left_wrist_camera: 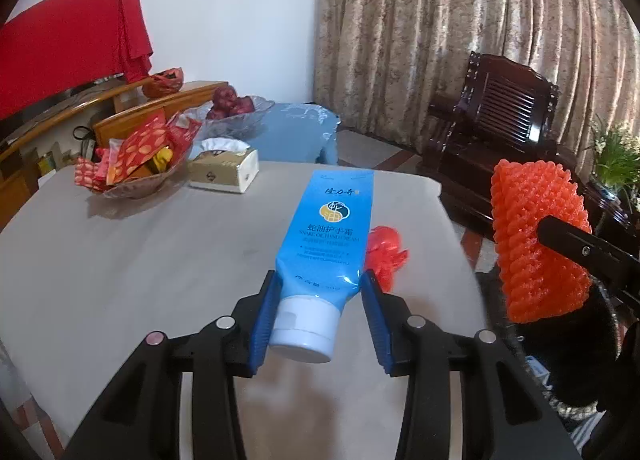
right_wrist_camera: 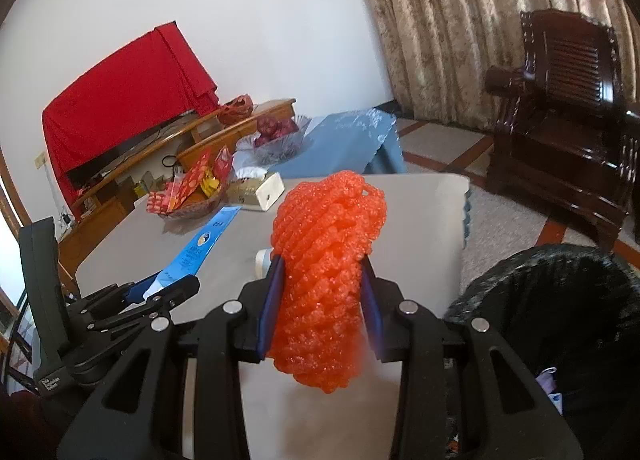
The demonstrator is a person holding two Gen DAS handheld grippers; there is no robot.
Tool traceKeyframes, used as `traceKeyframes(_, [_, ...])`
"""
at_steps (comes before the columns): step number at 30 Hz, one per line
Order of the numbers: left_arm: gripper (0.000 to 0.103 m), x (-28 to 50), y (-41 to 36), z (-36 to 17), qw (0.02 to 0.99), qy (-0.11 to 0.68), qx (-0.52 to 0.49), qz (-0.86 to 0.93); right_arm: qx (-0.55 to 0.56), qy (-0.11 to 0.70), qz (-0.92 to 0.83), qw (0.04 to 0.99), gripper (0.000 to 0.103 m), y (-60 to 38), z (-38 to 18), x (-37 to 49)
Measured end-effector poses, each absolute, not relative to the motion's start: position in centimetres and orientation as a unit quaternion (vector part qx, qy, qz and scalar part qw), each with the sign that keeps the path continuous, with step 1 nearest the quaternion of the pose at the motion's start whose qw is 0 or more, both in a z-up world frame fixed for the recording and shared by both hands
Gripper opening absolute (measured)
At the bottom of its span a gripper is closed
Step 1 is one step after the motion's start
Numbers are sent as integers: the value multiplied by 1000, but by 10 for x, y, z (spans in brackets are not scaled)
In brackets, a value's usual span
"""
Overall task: Collect trash
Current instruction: 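Carry the tube and foam net over the bin and open both tools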
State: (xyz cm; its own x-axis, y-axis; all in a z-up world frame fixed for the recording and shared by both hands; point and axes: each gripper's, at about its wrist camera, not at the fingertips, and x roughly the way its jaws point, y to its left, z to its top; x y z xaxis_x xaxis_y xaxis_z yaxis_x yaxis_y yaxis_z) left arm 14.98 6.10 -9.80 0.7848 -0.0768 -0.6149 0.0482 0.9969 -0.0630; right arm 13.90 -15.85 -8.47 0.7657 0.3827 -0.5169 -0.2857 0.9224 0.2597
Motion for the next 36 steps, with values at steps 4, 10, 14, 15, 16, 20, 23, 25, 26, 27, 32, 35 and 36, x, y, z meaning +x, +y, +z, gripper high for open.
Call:
traceKeyframes(4, [42, 142, 43, -88, 947, 318, -17, -48, 82, 280, 167, 942, 35, -177, -74, 124])
traceKeyframes(10, [42, 134, 5, -77, 948, 308, -2, -85, 83, 268, 139, 950, 35, -212, -64, 101])
traceKeyframes(14, [42, 128, -27, -73, 946, 302, 13, -114, 87, 261, 113, 955, 35, -238, -63, 86])
traceKeyframes(15, [42, 127, -36, -72, 946, 301, 17, -124, 88, 260, 107, 956, 35, -243, -63, 84])
traceKeyframes(16, [42, 126, -44, -71, 945, 299, 19, -130, 90, 258, 99, 957, 35, -251, -62, 80])
traceKeyframes(20, [42, 122, -71, -71, 941, 297, 28, -158, 93, 251, 68, 961, 35, -281, -62, 65])
traceKeyframes(23, [42, 120, -92, -71, 939, 293, 34, -179, 94, 248, 45, 963, 35, -302, -62, 55])
traceKeyframes(25, [42, 120, -107, -71, 937, 288, 35, -193, 95, 247, 31, 964, 35, -314, -63, 48])
traceKeyframes(26, [42, 120, -113, -71, 936, 287, 35, -199, 94, 246, 23, 964, 35, -320, -64, 45])
traceKeyframes(27, [42, 120, -118, -71, 935, 287, 33, -205, 93, 246, 16, 965, 35, -325, -65, 43])
traceKeyframes(32, [42, 121, -148, -78, 929, 283, 35, -235, 93, 252, -10, 963, 35, -348, -75, 33])
traceKeyframes(35, [42, 122, -164, -86, 923, 291, 41, -248, 97, 260, -23, 960, 35, -358, -84, 31])
traceKeyframes(36, [42, 121, -171, -90, 921, 294, 43, -252, 98, 262, -27, 960, 35, -360, -87, 30])
